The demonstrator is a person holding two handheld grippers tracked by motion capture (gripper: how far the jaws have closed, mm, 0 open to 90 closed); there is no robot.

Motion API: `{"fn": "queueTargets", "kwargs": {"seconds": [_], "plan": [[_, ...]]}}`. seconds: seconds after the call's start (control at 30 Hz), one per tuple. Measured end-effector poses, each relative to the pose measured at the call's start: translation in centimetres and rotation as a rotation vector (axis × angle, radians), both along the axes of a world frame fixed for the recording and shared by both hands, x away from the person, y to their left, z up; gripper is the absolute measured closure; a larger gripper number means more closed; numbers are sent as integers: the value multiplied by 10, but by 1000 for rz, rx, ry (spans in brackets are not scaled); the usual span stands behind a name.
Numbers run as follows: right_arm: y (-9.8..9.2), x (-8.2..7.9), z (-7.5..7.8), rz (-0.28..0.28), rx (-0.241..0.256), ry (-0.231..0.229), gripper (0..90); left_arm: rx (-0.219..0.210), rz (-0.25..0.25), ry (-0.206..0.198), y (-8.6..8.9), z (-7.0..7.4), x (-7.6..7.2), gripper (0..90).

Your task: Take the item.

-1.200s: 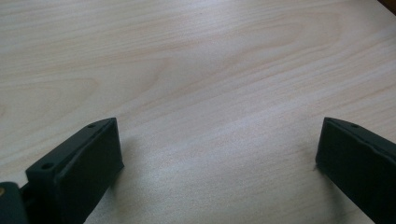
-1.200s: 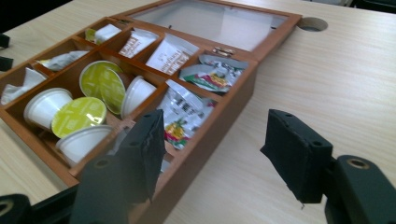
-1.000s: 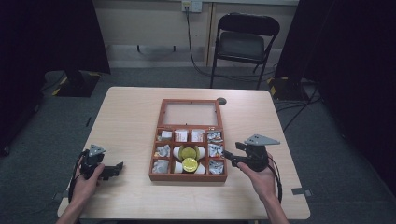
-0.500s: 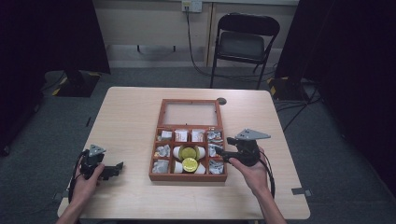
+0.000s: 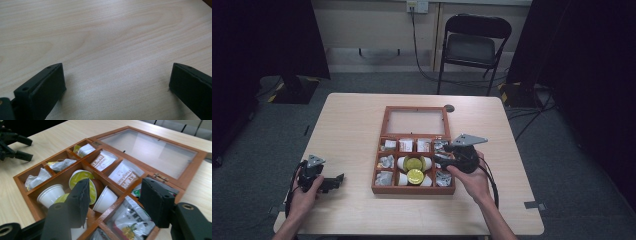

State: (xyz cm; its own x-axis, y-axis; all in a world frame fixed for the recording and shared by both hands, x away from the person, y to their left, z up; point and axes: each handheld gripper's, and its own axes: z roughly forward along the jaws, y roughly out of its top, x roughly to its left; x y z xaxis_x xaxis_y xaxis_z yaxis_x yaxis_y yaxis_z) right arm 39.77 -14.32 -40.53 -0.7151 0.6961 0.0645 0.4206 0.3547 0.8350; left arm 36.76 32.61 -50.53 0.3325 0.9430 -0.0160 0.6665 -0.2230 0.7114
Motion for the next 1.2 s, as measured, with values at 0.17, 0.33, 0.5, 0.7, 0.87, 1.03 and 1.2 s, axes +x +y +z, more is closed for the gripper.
{"fn": "queueTargets", "kwargs": {"seconds": [0.17, 0.33, 0.5, 0.7, 0.87, 1.03, 1.2], "plan": [[7, 3, -4, 27, -13, 11, 435, 0, 0, -1, 0, 0, 0, 0], [15, 3, -7, 57, -8, 26, 456, 0, 0, 0, 0, 0, 0, 0], [24, 3, -11, 88, -3, 37, 468, 0, 0, -1, 0, 0, 0, 0], [35, 1, -21, 121, -29, 64, 474, 0, 0, -1, 0, 0, 0, 0], [45, 0, -30, 141, -44, 85, 452, 0, 0, 0, 0, 0, 0, 0], [53, -2, -36, 164, -64, 105, 421, 0, 0, 0, 0, 0, 0, 0], [57, -1, -39, 181, -79, 124, 396, 1, 0, 0, 0, 0, 0, 0]]}}
